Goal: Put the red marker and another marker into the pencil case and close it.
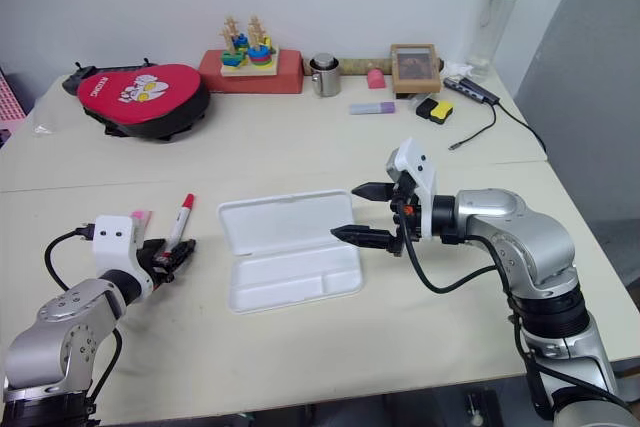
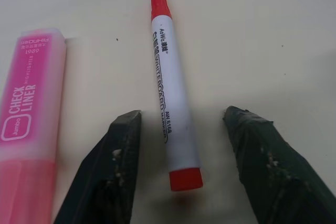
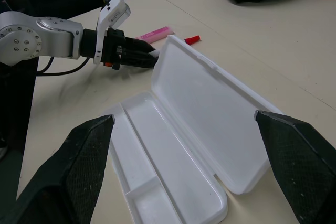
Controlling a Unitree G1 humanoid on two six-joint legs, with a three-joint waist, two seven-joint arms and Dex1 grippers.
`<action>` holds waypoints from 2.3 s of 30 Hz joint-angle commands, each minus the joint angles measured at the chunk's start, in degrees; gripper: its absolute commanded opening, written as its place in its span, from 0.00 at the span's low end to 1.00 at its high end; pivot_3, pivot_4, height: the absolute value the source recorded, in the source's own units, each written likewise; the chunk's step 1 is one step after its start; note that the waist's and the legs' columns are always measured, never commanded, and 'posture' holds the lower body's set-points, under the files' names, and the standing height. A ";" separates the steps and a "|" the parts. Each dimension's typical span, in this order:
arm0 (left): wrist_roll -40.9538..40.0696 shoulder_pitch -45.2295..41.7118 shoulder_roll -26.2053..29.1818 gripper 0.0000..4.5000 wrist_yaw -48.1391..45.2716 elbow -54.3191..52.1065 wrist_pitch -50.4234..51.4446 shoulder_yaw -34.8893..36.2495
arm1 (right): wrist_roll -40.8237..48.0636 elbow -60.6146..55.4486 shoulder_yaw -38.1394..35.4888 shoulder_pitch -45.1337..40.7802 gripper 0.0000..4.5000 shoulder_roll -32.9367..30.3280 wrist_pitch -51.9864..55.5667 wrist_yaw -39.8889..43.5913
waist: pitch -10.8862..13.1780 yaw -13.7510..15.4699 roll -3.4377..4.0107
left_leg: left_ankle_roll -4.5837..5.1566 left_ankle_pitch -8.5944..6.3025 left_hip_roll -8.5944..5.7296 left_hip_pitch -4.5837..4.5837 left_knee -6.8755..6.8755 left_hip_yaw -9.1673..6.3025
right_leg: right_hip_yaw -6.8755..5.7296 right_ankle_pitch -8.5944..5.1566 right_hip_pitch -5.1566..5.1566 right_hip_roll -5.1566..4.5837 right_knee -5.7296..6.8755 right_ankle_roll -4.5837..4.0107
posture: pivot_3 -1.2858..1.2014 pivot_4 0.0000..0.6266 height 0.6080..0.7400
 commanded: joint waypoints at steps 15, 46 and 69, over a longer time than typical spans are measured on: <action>1.65 -0.77 0.86 0.09 0.60 0.60 -1.30 1.19 | 2.63 -1.81 -0.46 -0.14 1.00 -2.00 -0.76 -0.33 | 0.00 -0.01 0.00 | 0.00 0.00 0.00 -0.01 0.00 0.00 | 0.00 0.00 0.00 0.00 -0.01 0.00 | 0.52 0.24 1.00; -15.87 -6.44 23.86 0.09 -31.35 -26.04 0.29 -0.84 | 3.09 2.01 0.06 -0.48 1.00 -7.38 -5.43 5.14 | 0.07 -0.25 0.07 | 0.00 0.00 0.00 -0.14 -0.03 0.01 | -0.01 -0.01 -0.08 0.00 -0.13 0.02 | 0.52 0.24 1.00; 7.26 -9.57 24.00 0.26 -44.35 -10.79 -22.11 -26.43 | 3.01 0.70 -0.70 1.06 1.00 -9.23 -4.92 5.70 | 0.13 -0.14 0.17 | 0.01 0.00 0.01 -0.22 -0.02 0.04 | 0.01 -0.01 -0.14 0.02 -0.14 0.02 | 0.52 0.24 1.00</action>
